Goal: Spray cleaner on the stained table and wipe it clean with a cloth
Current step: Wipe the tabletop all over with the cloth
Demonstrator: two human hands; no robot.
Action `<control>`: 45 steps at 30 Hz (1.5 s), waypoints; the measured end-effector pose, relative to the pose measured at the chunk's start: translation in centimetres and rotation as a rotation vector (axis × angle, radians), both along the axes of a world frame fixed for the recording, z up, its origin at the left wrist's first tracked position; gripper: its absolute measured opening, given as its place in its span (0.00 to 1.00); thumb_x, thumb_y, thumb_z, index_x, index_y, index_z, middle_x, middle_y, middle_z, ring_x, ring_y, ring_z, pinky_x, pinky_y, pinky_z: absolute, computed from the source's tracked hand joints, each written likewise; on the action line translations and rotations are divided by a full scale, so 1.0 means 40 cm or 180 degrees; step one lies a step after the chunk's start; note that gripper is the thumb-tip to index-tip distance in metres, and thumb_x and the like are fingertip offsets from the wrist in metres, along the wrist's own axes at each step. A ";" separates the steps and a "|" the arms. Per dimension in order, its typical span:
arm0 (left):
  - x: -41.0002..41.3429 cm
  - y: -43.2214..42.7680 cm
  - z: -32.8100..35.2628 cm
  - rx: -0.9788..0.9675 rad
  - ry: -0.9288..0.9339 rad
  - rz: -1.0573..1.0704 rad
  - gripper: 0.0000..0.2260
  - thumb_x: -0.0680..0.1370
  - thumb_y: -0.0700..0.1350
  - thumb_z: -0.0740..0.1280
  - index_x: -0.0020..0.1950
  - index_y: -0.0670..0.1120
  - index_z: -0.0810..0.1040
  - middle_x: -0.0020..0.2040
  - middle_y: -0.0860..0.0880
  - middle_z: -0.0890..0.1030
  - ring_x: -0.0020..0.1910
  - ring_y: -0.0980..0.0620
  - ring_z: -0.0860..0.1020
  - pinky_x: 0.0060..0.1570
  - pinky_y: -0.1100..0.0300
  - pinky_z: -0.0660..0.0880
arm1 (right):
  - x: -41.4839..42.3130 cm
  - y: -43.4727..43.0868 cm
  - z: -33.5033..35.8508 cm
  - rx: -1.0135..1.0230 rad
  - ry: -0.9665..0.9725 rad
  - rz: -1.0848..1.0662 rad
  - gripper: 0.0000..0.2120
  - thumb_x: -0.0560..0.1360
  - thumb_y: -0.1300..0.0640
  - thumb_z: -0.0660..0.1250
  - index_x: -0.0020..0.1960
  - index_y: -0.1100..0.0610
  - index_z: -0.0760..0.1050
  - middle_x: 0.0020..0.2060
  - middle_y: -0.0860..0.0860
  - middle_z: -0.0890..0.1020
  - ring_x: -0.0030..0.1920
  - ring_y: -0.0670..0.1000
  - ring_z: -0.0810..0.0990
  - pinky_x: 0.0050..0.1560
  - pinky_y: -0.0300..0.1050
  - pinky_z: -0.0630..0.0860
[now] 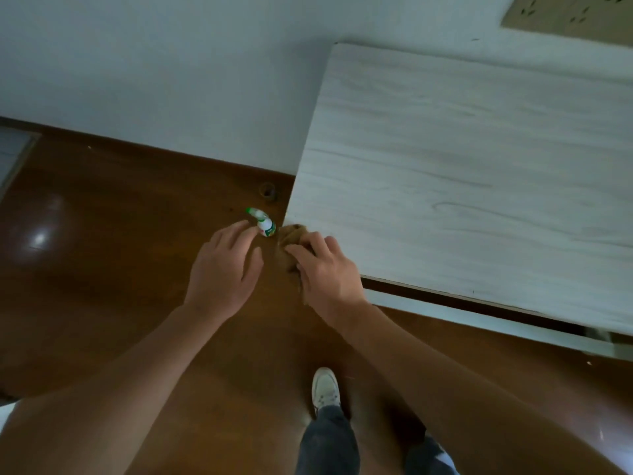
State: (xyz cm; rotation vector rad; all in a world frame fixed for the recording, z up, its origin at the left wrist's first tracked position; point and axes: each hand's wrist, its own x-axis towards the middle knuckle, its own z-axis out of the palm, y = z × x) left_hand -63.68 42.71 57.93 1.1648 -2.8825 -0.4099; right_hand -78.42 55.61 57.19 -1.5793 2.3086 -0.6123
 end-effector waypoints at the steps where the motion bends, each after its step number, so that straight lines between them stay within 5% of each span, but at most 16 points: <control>1: 0.004 -0.010 0.003 -0.0008 0.0043 -0.0001 0.19 0.85 0.49 0.57 0.74 0.45 0.71 0.73 0.46 0.74 0.73 0.48 0.71 0.69 0.54 0.68 | 0.009 0.002 0.006 -0.0030 -0.0037 0.0181 0.17 0.77 0.58 0.68 0.66 0.52 0.75 0.60 0.52 0.75 0.55 0.56 0.73 0.44 0.52 0.81; 5: -0.007 -0.043 0.021 0.0003 0.0167 -0.0046 0.20 0.85 0.50 0.55 0.73 0.44 0.72 0.72 0.46 0.75 0.71 0.48 0.73 0.67 0.54 0.71 | -0.038 0.021 0.047 -0.0436 -0.0061 0.0172 0.16 0.78 0.54 0.58 0.63 0.53 0.78 0.57 0.52 0.77 0.53 0.54 0.75 0.41 0.48 0.80; 12: -0.054 -0.050 0.009 0.0134 0.0039 -0.0230 0.20 0.86 0.52 0.54 0.75 0.47 0.69 0.73 0.48 0.73 0.72 0.50 0.71 0.68 0.56 0.68 | -0.225 -0.019 0.000 0.0054 0.0208 -0.0973 0.18 0.81 0.56 0.61 0.70 0.52 0.73 0.63 0.51 0.72 0.60 0.54 0.71 0.49 0.54 0.80; 20: -0.038 -0.076 0.008 0.0116 0.0042 -0.0157 0.21 0.84 0.52 0.53 0.74 0.46 0.71 0.71 0.47 0.75 0.70 0.50 0.74 0.64 0.59 0.70 | -0.051 0.006 -0.001 -0.0179 0.0166 0.1037 0.20 0.75 0.58 0.72 0.66 0.51 0.76 0.60 0.51 0.76 0.54 0.54 0.74 0.42 0.48 0.80; 28: -0.118 -0.063 0.000 0.0201 -0.0026 -0.0140 0.25 0.84 0.57 0.48 0.76 0.48 0.68 0.75 0.49 0.72 0.74 0.49 0.70 0.70 0.51 0.70 | -0.302 -0.078 -0.009 -0.0123 0.0314 -0.0374 0.16 0.80 0.57 0.62 0.66 0.53 0.76 0.60 0.52 0.74 0.56 0.55 0.73 0.43 0.54 0.81; 34: -0.179 -0.076 0.012 0.0045 0.0029 0.0007 0.22 0.84 0.55 0.53 0.74 0.46 0.70 0.74 0.46 0.73 0.73 0.47 0.72 0.69 0.52 0.73 | -0.300 -0.120 -0.029 -0.0340 0.0544 0.1499 0.18 0.77 0.54 0.67 0.66 0.51 0.76 0.60 0.52 0.77 0.52 0.55 0.75 0.36 0.47 0.77; 45: -0.371 -0.010 -0.036 0.0032 -0.0124 0.0005 0.24 0.83 0.57 0.55 0.76 0.49 0.69 0.78 0.47 0.68 0.78 0.46 0.65 0.72 0.51 0.71 | -0.835 -0.445 -0.036 -0.0055 0.0551 -0.0525 0.18 0.81 0.55 0.59 0.70 0.53 0.73 0.68 0.56 0.69 0.65 0.58 0.69 0.56 0.56 0.75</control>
